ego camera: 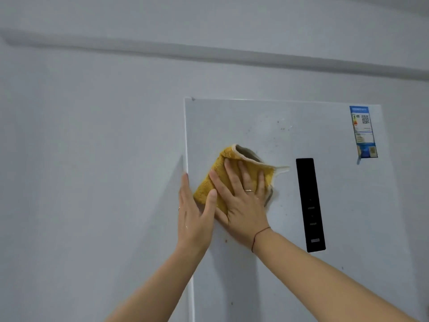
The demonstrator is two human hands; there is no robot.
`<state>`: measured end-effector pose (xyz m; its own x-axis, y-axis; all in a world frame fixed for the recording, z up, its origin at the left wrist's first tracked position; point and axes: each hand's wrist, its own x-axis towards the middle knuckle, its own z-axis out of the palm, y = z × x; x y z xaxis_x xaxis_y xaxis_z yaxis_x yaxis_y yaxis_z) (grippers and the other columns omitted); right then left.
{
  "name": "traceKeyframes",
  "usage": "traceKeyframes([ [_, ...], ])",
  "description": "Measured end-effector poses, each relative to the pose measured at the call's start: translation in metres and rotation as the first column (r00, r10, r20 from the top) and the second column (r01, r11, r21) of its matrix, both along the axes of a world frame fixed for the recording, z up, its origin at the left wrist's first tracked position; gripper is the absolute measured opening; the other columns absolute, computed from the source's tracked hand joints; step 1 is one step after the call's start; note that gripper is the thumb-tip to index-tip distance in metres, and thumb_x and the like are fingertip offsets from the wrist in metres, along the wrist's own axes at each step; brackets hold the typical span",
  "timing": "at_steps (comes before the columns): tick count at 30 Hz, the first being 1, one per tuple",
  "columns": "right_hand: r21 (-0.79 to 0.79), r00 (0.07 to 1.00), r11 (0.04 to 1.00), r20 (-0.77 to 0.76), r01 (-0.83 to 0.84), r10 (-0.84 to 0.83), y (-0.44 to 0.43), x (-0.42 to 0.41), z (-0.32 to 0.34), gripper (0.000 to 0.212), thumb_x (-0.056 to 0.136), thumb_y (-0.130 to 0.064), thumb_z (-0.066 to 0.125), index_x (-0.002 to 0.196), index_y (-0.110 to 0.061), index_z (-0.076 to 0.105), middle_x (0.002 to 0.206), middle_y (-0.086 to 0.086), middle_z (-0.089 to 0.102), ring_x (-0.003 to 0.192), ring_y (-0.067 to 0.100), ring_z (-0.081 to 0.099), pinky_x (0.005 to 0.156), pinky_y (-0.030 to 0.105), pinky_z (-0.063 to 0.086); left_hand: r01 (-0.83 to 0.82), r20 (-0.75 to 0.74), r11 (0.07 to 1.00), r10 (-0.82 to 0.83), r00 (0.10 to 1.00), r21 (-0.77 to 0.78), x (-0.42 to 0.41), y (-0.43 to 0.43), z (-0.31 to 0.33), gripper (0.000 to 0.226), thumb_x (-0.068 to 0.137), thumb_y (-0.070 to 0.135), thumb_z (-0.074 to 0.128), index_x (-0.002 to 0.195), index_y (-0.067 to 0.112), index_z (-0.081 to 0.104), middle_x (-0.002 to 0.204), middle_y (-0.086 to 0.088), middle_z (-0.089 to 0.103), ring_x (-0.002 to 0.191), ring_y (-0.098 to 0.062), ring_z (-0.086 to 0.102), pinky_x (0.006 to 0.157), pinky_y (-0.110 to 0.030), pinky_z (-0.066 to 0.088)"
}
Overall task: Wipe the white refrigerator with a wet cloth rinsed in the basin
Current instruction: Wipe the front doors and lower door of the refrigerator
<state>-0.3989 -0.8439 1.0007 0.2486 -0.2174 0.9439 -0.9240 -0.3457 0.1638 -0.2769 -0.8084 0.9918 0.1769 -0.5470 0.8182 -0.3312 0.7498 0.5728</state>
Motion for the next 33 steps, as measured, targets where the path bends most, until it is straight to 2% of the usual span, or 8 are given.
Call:
traceKeyframes([
  [5,-0.086,0.987,0.996,-0.159,-0.004,-0.010,-0.008,-0.004,0.048,0.058,0.096,-0.059,0.014,0.150,-0.038,0.019,0.160,-0.004,0.011,0.148,0.024,0.004,0.113,0.061,-0.001,0.009,-0.089,1.000,-0.010,0.996,-0.011,-0.007,-0.001,0.001,0.071,0.090,0.056,0.039,0.151,0.039,0.008,0.147,0.030,0.017,0.135,0.012,0.014,0.111,-0.019,0.015],
  [9,-0.121,0.982,0.993,-0.184,0.006,-0.029,-0.009,0.000,0.093,0.063,0.092,-0.058,0.024,0.150,-0.035,0.016,0.159,-0.008,0.015,0.148,0.022,0.008,0.113,0.059,-0.003,-0.100,-0.062,0.995,0.099,0.993,-0.008,-0.012,-0.001,0.000,0.066,0.096,0.047,0.043,0.151,0.040,0.008,0.154,0.019,0.019,0.141,0.001,0.018,0.109,-0.021,0.020],
  [16,-0.091,0.989,0.993,-0.125,0.071,-0.083,0.000,0.014,0.166,0.066,0.089,-0.069,0.026,0.148,-0.049,0.001,0.160,-0.008,-0.009,0.146,0.030,-0.014,0.108,0.066,-0.016,-0.189,-0.077,0.982,0.188,0.979,-0.012,-0.010,-0.004,0.000,0.058,0.100,0.021,0.040,0.151,0.035,0.017,0.117,0.018,0.035,0.122,-0.007,0.036,0.096,-0.022,0.032],
  [20,-0.096,0.994,0.994,-0.089,0.056,-0.064,-0.003,0.027,0.148,0.067,0.090,-0.068,0.021,0.149,-0.044,0.002,0.161,-0.006,-0.009,0.146,0.034,-0.013,0.108,0.066,-0.015,-0.231,-0.121,0.973,0.227,0.966,-0.020,-0.007,-0.005,0.002,0.052,0.101,0.018,0.035,0.150,0.034,0.024,0.108,0.016,0.043,0.111,-0.012,0.045,0.092,-0.025,0.037],
  [25,-0.178,0.985,0.984,-0.169,-0.015,-0.015,-0.009,0.022,0.092,0.066,0.090,-0.067,0.019,0.149,-0.038,0.019,0.160,-0.003,0.013,0.147,0.037,0.003,0.108,0.067,-0.007,-0.284,-0.184,0.958,0.274,0.944,-0.034,-0.015,-0.008,0.002,0.053,0.097,0.006,0.031,0.145,0.026,0.037,0.110,0.006,0.048,0.108,-0.018,0.047,0.091,-0.036,0.043],
  [29,-0.182,0.973,0.980,-0.228,-0.079,0.036,-0.011,0.008,0.066,0.057,0.094,-0.059,0.020,0.147,-0.040,0.026,0.159,-0.006,0.019,0.147,0.033,0.008,0.109,0.067,-0.001,-0.315,-0.223,0.948,0.301,0.927,-0.031,-0.019,-0.009,-0.001,0.028,0.092,-0.001,0.032,0.108,0.008,0.053,0.103,-0.002,0.049,0.103,-0.029,0.048,0.085,-0.040,0.042],
  [31,-0.178,0.966,0.980,-0.254,-0.084,0.037,-0.012,0.004,0.073,0.056,0.094,-0.058,0.023,0.147,-0.040,0.027,0.158,-0.007,0.020,0.147,0.032,0.010,0.109,0.066,-0.001,-0.321,-0.227,0.947,0.308,0.924,-0.023,-0.019,-0.008,0.000,0.032,0.091,0.001,0.034,0.115,0.011,0.052,0.108,0.000,0.049,0.108,-0.027,0.047,0.089,-0.039,0.042],
  [33,-0.163,0.968,0.985,-0.249,-0.055,0.013,-0.014,-0.006,0.086,0.060,0.092,-0.062,0.024,0.148,-0.041,0.022,0.159,-0.008,0.016,0.147,0.030,0.007,0.110,0.065,-0.004,-0.329,-0.204,0.944,0.323,0.924,0.005,-0.022,-0.007,0.005,0.049,0.093,0.007,0.038,0.139,0.021,0.040,0.126,0.003,0.045,0.121,-0.020,0.041,0.099,-0.036,0.036],
])
